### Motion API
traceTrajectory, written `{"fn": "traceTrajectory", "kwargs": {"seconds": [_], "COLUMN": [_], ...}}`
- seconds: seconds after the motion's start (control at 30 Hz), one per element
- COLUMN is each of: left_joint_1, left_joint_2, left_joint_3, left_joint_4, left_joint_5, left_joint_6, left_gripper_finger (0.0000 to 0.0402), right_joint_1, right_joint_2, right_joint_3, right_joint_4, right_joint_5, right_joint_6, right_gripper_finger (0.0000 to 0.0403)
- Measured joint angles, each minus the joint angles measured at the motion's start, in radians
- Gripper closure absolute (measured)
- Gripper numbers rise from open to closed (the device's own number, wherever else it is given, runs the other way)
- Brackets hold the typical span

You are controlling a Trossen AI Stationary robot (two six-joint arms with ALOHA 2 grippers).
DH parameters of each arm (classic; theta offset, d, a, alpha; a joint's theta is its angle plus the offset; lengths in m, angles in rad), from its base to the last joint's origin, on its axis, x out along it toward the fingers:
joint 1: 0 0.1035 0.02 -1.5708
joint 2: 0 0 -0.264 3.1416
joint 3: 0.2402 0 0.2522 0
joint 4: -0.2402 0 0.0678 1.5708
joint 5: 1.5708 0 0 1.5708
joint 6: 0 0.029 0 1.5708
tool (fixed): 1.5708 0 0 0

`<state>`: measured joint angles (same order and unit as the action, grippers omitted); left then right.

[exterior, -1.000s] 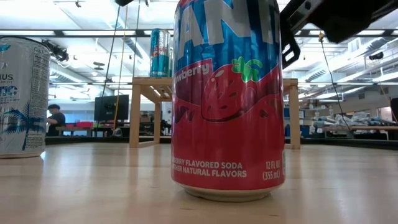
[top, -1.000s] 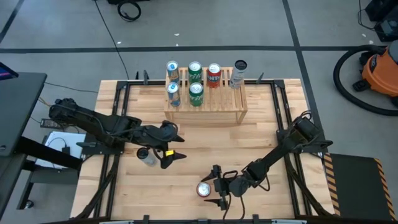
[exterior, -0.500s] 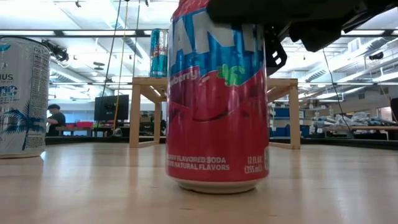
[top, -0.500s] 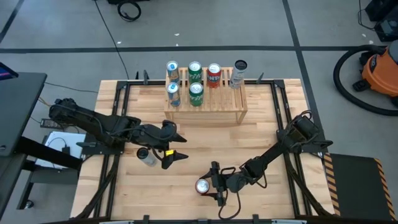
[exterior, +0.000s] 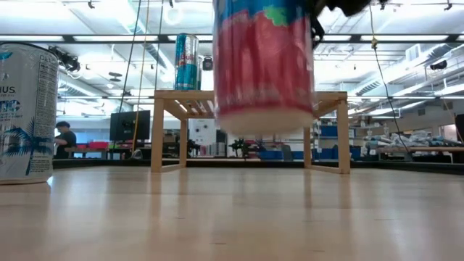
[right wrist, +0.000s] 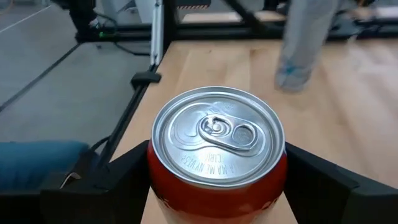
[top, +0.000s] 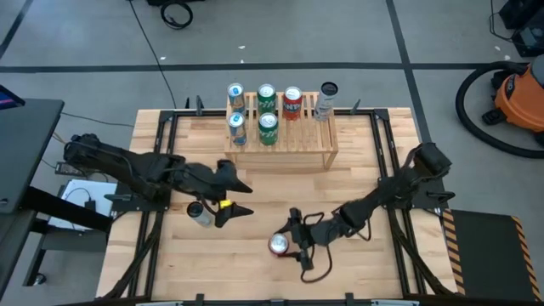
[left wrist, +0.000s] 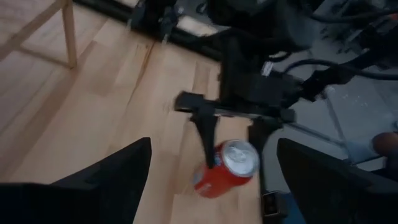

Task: Place canned beverage on shelf
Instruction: Align the orange soda can with the other orange soda can on the shelf

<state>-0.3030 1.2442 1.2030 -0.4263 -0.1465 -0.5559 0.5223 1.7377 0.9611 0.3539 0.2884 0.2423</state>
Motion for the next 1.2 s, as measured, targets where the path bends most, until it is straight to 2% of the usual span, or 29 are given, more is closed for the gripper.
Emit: {"fn": "traceTrajectory", "kwargs": {"seconds": [0.37,0.6,0.8,1.2], "left_joint_1": [0.064,0.070,0.103,0.133], "left_joint_2": [-0.145,-0.205,-0.261,-0.297], "left_joint_3": [0.001,0.002,0.000,0.000], "left_joint_4": [-0.004,-0.034,-0.132,-0.150], "left_joint_5": [0.095,0.102,0.101,0.100], "left_joint_6": [0.076,0.098,0.123,0.154], "left_gripper_finger": [0.0054,0.0054,0.0054,0.0054], "right_joint_1": [-0.203,-0.374,-0.516,-0.759], "right_joint_2": [-0.320,-0.485,-0.540,-0.534], "right_joint_3": [0.000,0.001,0.001,0.001], "right_joint_4": [-0.310,-0.435,-0.436,-0.437], "right_joint_5": [-0.020,-0.030,-0.115,-0.276], "right_joint_6": [-0.127,-0.203,-0.269,-0.323], "right_gripper_finger": [0.0096,0.0092,0.0091,0.0091]}}
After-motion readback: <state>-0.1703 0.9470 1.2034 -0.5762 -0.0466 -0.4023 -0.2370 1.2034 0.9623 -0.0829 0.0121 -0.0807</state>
